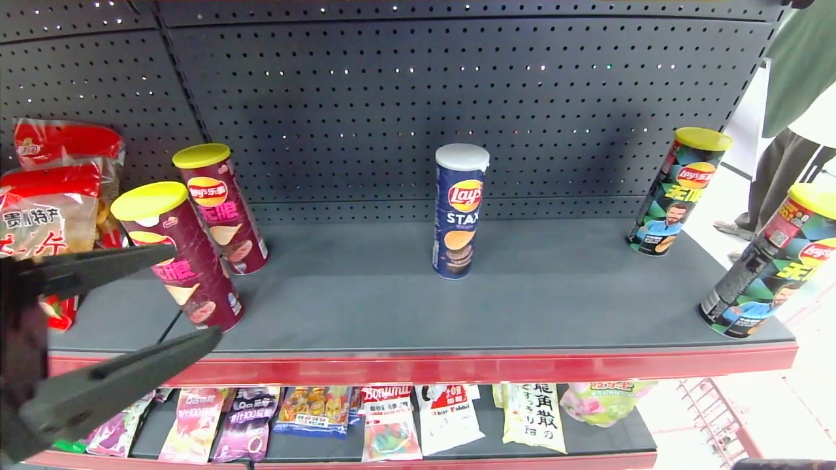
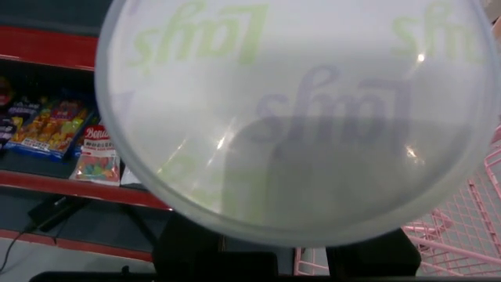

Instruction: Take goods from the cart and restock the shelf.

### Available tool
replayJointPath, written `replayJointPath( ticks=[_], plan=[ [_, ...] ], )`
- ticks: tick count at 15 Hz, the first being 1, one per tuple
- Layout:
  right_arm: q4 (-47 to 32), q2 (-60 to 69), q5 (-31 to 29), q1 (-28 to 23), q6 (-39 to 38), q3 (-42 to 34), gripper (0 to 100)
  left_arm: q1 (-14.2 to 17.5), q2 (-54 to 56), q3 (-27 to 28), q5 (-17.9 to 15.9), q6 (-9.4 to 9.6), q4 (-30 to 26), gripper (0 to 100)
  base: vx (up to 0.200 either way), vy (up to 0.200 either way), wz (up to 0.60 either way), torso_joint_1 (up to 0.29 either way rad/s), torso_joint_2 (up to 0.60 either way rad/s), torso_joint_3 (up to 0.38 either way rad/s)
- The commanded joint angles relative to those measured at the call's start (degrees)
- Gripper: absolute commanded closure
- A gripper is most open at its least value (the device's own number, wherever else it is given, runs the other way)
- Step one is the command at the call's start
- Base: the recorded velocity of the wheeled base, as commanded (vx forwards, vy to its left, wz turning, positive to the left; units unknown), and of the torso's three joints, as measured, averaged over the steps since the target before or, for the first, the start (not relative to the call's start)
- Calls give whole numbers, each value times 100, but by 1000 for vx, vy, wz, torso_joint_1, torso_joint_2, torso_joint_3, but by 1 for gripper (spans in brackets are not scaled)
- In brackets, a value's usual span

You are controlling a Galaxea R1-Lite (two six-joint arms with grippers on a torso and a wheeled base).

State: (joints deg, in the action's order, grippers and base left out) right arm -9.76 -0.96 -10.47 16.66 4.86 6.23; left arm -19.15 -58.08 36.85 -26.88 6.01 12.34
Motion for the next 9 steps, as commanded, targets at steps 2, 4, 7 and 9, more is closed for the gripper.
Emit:
replayJointPath(
  ticks=[2, 4, 7, 9],
  plan=[
    [1, 8, 1, 3, -3, 1, 100, -519, -3096, 1298, -160, 199, 1254, 0, 0, 0, 0, 0, 0, 0],
    [1, 44, -16, 12, -3, 1, 100, -572, -3931, 1966, -142, 225, 1596, 0, 0, 0, 0, 0, 0, 0],
    [1, 61, -16, 12, -3, 1, 100, -722, -4599, 2669, -124, 225, 1623, 0, 0, 0, 0, 0, 0, 0],
    [10, 61, -8, 12, -3, 1, 100, -748, -4959, 3047, -124, 304, 1623, 0, 0, 0, 0, 0, 0, 0]
  ],
)
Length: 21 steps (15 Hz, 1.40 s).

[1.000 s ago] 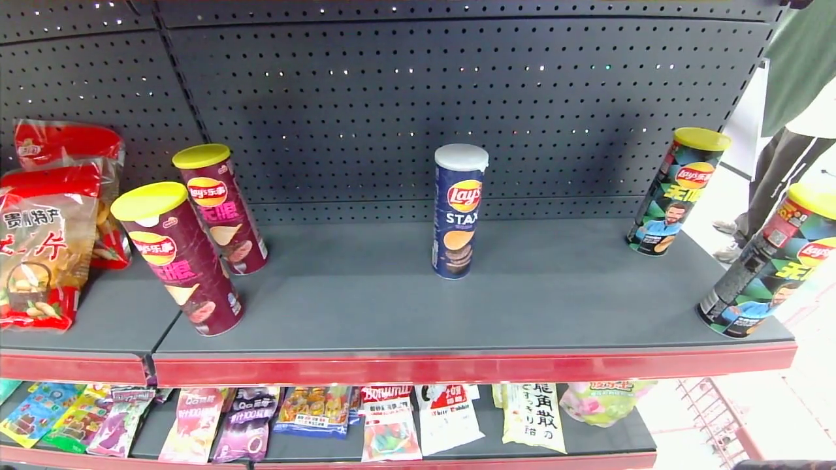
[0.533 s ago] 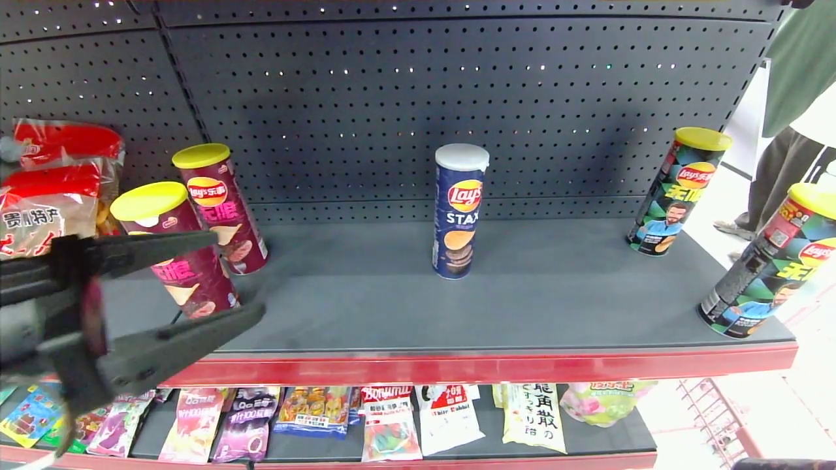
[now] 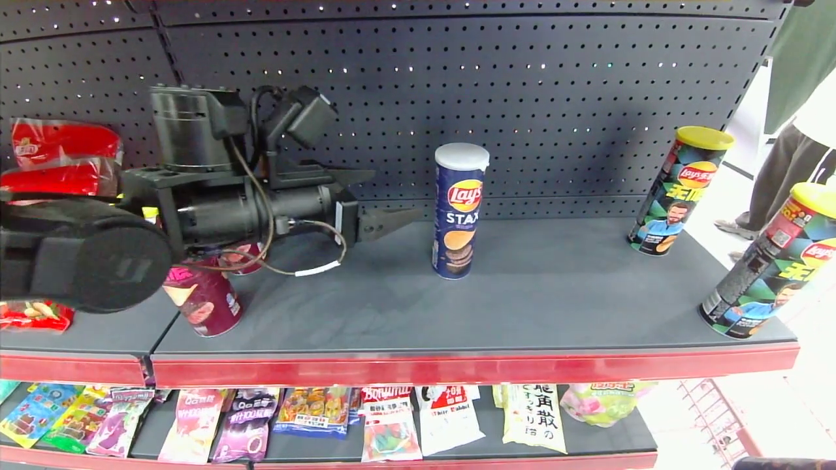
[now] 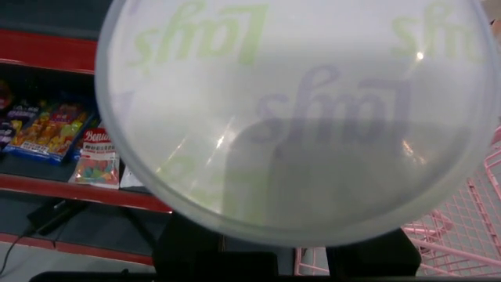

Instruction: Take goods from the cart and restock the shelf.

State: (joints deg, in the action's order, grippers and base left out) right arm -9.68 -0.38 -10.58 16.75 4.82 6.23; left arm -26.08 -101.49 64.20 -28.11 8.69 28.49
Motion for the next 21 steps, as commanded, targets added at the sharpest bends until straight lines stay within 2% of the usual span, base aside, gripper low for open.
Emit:
replayJointPath(
  ticks=[1, 6, 7, 9, 10, 13, 21],
  plan=[
    [1, 3, 3, 4, 2, 1, 100, -56, -723, 410, 7, 89, 8, 0, 0, 0, 0, 0, 0, 0],
    [1, 3, 12, 4, -7, -8, 100, -161, -1303, 990, -19, 106, -1, 0, 0, 0, 0, 0, 0, 0],
    [1, 3, 12, 4, -16, -8, 100, -249, -1523, 1350, -54, 98, -28, 0, 0, 0, 0, 0, 0, 0],
    [1, 3, 3, 4, -16, -8, 100, -266, -1804, 1728, -54, 98, -36, 0, 0, 0, 0, 0, 0, 0],
    [1, 3, 3, 4, -16, 1, 100, -266, -1822, 1745, -54, 98, -45, 0, 0, 0, 0, 0, 0, 0],
    [1, 3, 3, 4, -16, -8, 100, -372, -2138, 2273, -54, 62, -116, 0, 0, 0, 0, 0, 0, 0],
    [1, 3, 3, 4, -24, 1, 100, -372, -2692, 3257, -63, 62, -450, 0, 0, 0, 0, 0, 0, 0]
  ],
)
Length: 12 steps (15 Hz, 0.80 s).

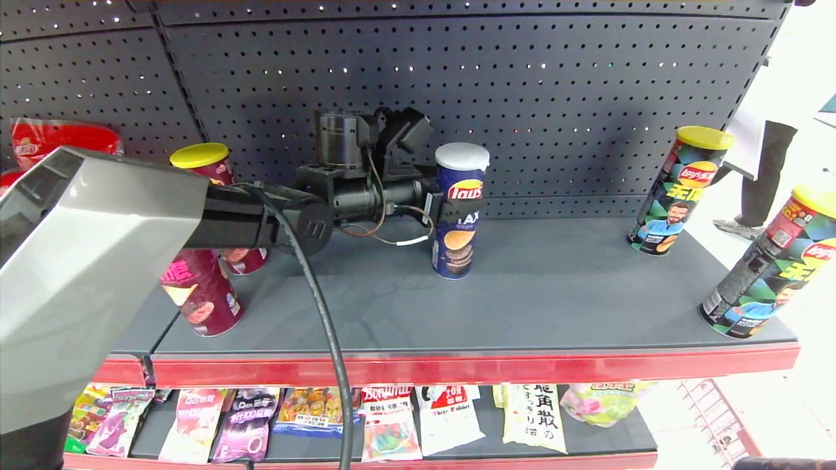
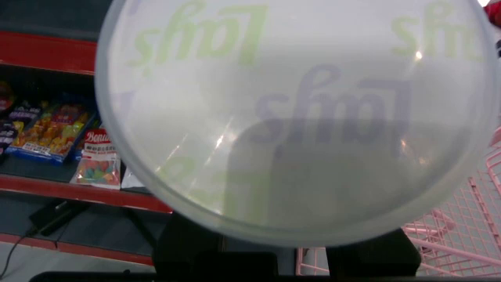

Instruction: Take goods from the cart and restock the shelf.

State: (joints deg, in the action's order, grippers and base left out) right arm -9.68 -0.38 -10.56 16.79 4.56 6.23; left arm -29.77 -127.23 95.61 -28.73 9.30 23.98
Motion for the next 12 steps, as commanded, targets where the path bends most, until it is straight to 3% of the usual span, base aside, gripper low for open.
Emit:
replayJointPath(
  ticks=[1, 4, 5, 12],
  plan=[
    [1, 3, 1, 0, 1, 1, 100, -11, -153, 186, -1, 1, -16, 0, 0, 0, 0, 0, 0, 0],
    [1, 3, -8, 0, 1, 1, 100, -20, -214, 221, 34, -7, 2, 0, 0, 0, 0, 0, 0, 0],
    [1, 3, -8, 0, 1, 1, 100, -29, -214, 221, 17, -7, -42, 100, 0, 0, 0, 0, 0, 0],
    [1, 3, -8, 0, -8, -8, 100, -126, -30, -25, -80, -7, -122, 100, 0, 0, 0, 0, 0, 0]
  ],
)
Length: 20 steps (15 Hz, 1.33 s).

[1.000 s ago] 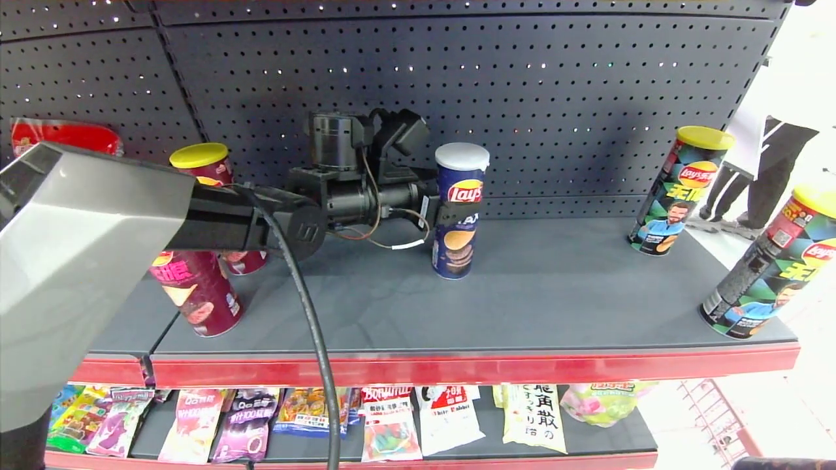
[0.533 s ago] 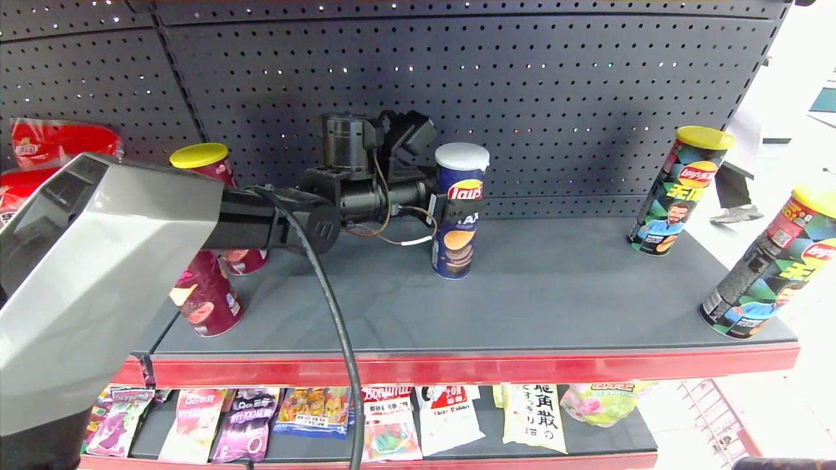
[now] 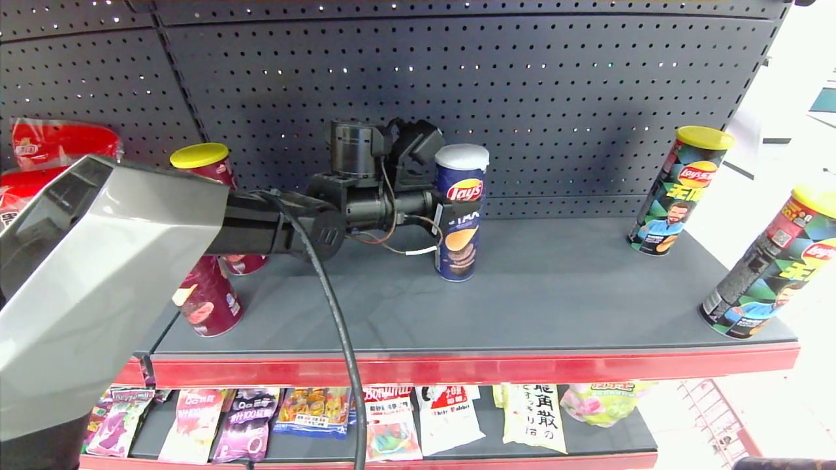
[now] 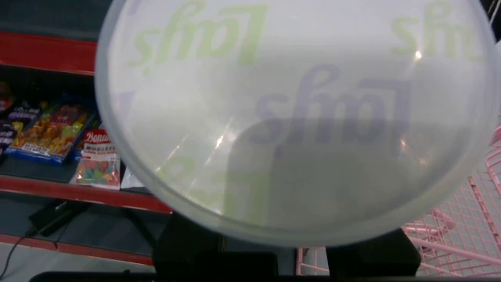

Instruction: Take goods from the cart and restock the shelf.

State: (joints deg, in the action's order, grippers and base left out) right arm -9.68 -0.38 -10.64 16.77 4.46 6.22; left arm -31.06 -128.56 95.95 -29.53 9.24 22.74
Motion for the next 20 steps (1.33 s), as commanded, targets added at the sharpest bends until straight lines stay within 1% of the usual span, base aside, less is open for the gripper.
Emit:
replayJointPath(
  ticks=[1, 2, 3, 5, 7, 8, 10, 11, 13, 16, 20],
  plan=[
    [1, 3, 1, 1, 2, -6, 100, 30, 490, -622, -291, 8, 3, 100, 0, 0, 0, 0, 0, 0],
    [1, 3, 1, 1, 2, 2, 100, 74, 762, -1017, -475, 43, 12, 100, 0, 0, 0, 0, 0, 0],
    [1, 3, 1, 1, 2, 2, 100, 144, 956, -1298, -598, 95, 20, 100, 0, 0, 0, 0, 0, 0],
    [1, 3, 1, 1, 2, 2, 100, 250, 1360, -1817, -906, 359, 29, 100, 0, 0, 0, 0, 0, 0],
    [1, 3, 1, 1, 2, 2, 100, 250, 1764, -2318, -1161, 403, 12, 100, 0, 0, 0, 0, 0, 0],
    [1, 3, 1, 1, 2, 2, 100, 250, 1844, -2467, -1178, 421, 29, 100, 0, 0, 0, 0, 0, 0],
    [1, 3, 1, 1, 11, 2, 100, 276, 1905, -2784, -1310, 755, 47, 100, 0, 0, 0, 0, 0, 0],
    [1, 3, 1, 1, 11, -6, 100, 267, 1923, -2863, -1363, 851, 47, 100, 0, 0, 0, 0, 0, 0],
    [1, 3, 1, 1, 2, 2, 100, 259, 1949, -2907, -1380, 878, 47, 100, 0, 0, 0, 0, 0, 0],
    [1, 3, 1, 1, 2, 2, 100, 250, 1958, -2916, -1389, 860, 47, 100, 0, 0, 0, 0, 0, 0],
    [1, 3, 1, 1, 2, -6, 100, 250, 1984, -3100, -1380, 869, 47, 100, 0, 0, 0, 0, 0, 0]
  ],
)
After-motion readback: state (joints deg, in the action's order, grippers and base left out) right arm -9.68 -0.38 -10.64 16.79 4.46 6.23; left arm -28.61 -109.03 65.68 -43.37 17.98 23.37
